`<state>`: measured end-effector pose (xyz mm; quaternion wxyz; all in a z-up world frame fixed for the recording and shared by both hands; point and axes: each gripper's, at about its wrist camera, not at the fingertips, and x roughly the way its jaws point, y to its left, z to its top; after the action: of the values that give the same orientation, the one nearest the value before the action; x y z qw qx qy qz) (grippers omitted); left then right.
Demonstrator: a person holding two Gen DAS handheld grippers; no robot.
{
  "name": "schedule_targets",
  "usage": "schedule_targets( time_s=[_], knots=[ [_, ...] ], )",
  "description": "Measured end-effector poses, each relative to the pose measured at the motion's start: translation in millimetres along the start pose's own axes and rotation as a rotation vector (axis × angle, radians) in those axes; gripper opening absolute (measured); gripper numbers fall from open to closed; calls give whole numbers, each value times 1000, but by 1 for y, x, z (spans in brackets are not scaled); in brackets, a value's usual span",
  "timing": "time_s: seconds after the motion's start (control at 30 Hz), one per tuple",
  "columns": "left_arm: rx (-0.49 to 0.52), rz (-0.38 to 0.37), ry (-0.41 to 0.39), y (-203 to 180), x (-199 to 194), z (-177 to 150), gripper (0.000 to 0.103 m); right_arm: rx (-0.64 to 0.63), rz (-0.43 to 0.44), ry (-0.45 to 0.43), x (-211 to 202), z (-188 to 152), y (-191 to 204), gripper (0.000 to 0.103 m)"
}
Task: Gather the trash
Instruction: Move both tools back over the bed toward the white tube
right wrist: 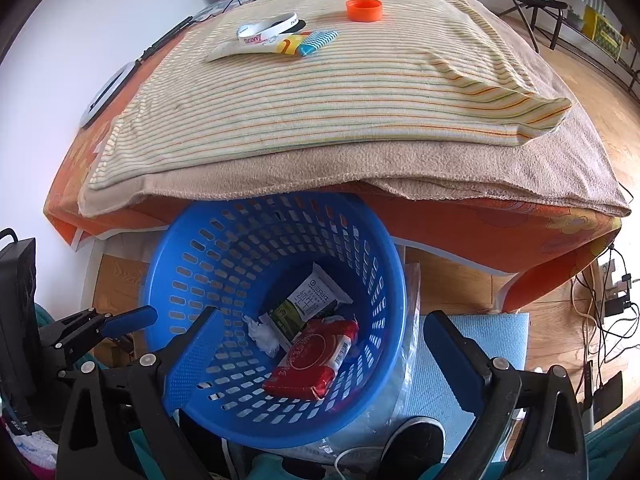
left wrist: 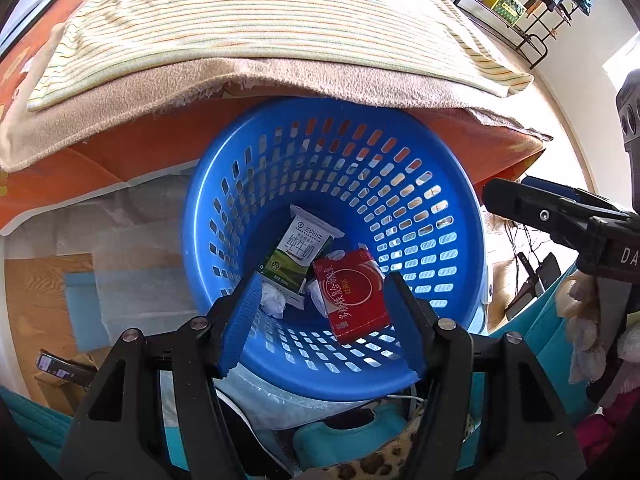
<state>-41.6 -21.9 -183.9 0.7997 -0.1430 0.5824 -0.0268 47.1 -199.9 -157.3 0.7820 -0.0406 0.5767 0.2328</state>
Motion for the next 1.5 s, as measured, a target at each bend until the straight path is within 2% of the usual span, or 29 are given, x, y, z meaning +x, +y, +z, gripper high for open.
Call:
schedule_targets(
  time_s=[0.53, 0.87, 1.17, 1.5],
  knots=[
    [4, -12, -103, 3, -31, 61, 65, 83, 8, -114, -27, 39, -29, 101],
    [11, 10, -181, 8, -47, 123, 65, 39, -11, -254, -46, 72, -38, 101],
    [8, 15, -227, 15, -49, 191, 65, 37, -21, -281, -46, 124, -48, 101],
    [-3, 36, -212, 29, -19, 261, 44, -14, -39, -309, -34, 191, -55, 99]
  ],
)
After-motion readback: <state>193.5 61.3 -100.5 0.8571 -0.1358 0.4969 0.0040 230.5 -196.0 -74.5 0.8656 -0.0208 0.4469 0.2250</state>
